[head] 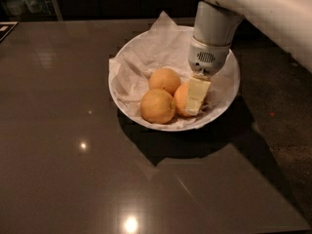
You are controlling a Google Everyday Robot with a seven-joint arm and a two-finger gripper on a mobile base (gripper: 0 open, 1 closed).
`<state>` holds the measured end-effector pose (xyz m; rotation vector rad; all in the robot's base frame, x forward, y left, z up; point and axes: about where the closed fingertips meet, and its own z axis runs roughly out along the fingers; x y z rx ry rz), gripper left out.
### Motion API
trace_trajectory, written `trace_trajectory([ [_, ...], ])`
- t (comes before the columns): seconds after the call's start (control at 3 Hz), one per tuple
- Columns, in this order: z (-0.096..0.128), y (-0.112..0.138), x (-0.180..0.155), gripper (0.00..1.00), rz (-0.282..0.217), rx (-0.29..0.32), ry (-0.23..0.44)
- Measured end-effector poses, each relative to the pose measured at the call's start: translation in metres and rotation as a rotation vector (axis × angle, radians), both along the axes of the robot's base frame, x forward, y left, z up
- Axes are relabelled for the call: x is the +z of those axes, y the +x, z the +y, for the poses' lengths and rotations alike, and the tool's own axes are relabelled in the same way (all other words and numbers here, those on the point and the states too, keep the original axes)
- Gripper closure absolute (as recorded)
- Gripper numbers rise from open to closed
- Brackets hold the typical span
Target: Pick orange from white bowl
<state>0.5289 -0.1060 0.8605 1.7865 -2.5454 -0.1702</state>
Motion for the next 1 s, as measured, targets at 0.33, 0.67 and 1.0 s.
trace_trajectory([
  [0.33,0.0003,0.0013,-0.0027,0.61,0.012,-0.001,0.0],
  [0.67,0.0003,0.0013,-0.0027,0.85,0.012,-0.001,0.0],
  [1.0,0.0028,0.0061,-0.0005,1.0,-0.023,-0.004,0.019],
])
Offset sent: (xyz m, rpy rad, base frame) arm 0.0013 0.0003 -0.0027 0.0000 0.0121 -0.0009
